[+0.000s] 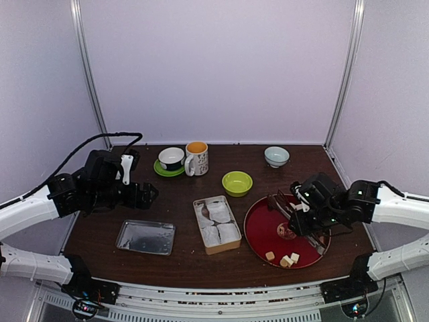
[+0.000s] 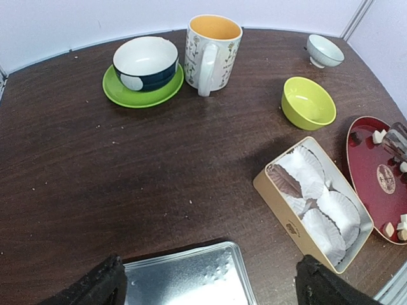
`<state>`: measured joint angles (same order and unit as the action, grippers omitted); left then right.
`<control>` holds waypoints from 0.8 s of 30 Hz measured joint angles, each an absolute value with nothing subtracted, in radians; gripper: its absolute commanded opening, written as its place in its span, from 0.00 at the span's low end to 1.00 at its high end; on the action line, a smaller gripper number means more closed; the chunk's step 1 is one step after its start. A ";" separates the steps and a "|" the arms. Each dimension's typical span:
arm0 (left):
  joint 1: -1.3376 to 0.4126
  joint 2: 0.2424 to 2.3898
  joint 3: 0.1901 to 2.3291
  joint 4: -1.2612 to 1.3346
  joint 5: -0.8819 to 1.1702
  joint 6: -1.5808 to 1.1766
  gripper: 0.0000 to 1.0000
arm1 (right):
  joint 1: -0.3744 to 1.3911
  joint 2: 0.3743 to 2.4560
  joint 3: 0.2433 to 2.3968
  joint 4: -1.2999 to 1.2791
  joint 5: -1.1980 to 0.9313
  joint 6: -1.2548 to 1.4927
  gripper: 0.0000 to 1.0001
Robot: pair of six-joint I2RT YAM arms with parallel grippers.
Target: Pack the chocolate
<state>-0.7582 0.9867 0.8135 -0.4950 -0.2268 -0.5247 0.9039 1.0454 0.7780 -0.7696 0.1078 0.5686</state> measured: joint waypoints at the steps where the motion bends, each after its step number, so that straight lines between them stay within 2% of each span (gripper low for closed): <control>1: -0.758 0.985 0.813 -0.495 -0.228 -0.525 0.95 | 0.888 1.058 0.768 -0.764 0.093 0.569 0.38; 8: -0.758 0.932 0.792 -0.496 -0.244 -0.525 0.95 | 0.789 1.094 0.698 -0.732 0.004 0.552 0.38; 24: -0.758 0.921 0.785 -0.504 -0.275 -0.521 0.98 | 0.757 1.263 0.753 -0.704 -0.003 0.495 0.42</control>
